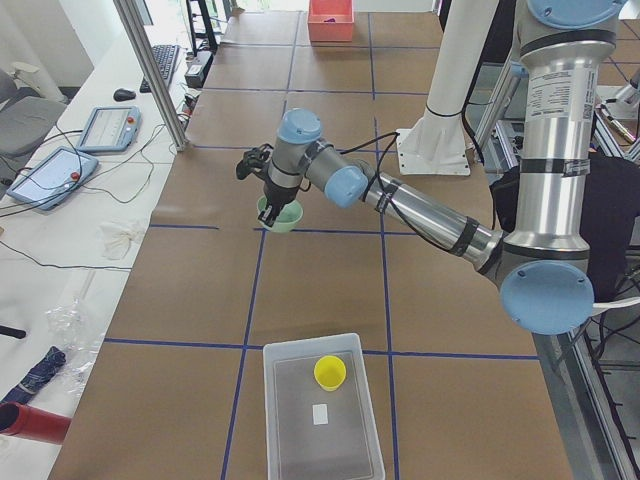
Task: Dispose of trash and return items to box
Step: 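Lift the green bowl with the left gripper and carry it off the table, then lower the green bowl into the clear bin beside the yellow cup and release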
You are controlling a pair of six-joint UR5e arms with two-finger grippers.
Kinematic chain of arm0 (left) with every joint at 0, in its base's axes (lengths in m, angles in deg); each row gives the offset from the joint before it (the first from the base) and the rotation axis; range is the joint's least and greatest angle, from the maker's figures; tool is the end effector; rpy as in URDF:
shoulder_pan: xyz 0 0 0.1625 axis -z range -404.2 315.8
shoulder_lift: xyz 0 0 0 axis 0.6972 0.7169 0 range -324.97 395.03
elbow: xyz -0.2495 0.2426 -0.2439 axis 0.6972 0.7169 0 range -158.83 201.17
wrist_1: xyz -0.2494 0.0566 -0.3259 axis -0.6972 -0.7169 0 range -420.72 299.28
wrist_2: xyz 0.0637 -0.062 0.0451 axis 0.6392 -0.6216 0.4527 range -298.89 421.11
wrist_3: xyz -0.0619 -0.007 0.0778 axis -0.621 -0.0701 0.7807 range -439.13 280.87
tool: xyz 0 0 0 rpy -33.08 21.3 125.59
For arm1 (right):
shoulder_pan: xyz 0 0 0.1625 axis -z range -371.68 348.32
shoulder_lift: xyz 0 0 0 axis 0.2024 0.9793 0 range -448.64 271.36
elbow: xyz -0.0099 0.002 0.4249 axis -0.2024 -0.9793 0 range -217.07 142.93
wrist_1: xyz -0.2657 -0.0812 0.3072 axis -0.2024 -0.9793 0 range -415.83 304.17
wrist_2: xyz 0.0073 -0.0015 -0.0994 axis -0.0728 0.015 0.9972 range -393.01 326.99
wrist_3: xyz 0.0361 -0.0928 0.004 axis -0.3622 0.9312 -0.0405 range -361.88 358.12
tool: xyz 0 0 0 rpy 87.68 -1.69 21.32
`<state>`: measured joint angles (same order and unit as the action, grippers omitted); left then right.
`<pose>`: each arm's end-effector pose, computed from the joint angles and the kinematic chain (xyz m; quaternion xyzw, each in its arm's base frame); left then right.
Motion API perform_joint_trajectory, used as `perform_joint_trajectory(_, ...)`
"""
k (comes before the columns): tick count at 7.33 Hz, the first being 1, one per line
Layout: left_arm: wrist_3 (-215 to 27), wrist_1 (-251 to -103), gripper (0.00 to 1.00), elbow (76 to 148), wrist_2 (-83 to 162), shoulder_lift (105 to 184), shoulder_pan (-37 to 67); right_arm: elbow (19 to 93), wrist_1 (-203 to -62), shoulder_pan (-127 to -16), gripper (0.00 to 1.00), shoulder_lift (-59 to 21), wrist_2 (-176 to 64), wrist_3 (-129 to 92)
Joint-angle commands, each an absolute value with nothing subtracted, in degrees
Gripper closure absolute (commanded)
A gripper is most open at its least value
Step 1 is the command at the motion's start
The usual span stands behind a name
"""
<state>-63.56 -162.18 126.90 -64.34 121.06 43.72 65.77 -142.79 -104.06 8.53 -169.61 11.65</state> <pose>-0.0582 -0.4806 0.5417 0.2254 0.2736 0.2036 0.9126 0.0794 -0.4432 0.5980 0.1237 -0.3810 -0.1189 0.9085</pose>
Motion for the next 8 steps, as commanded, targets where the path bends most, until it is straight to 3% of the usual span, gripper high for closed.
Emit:
perform_joint_trajectory(1, -46.66, -163.36, 1.00, 118.32, -65.28, 117.76, 53.24, 65.76, -141.26, -104.05, 0.00, 9.18, -169.67, 11.56)
perform_joint_trajectory(3, -43.97, -177.10, 1.00, 111.64, -65.46, 111.00, 54.15, 65.85, -141.17, -104.05, 0.00, 9.19, -169.67, 11.65)
perform_joint_trajectory(6, -50.62, -194.68, 1.00, 100.76, -65.46, 109.12, 54.06, 65.76, -140.65, -104.05, 0.00, 9.19, -169.67, 11.74)
perform_joint_trajectory(8, -51.00, -197.48, 1.00, 97.46, -65.46, 109.21, 53.80, 65.85, -140.46, -104.05, 0.00, 9.27, -169.67, 11.74)
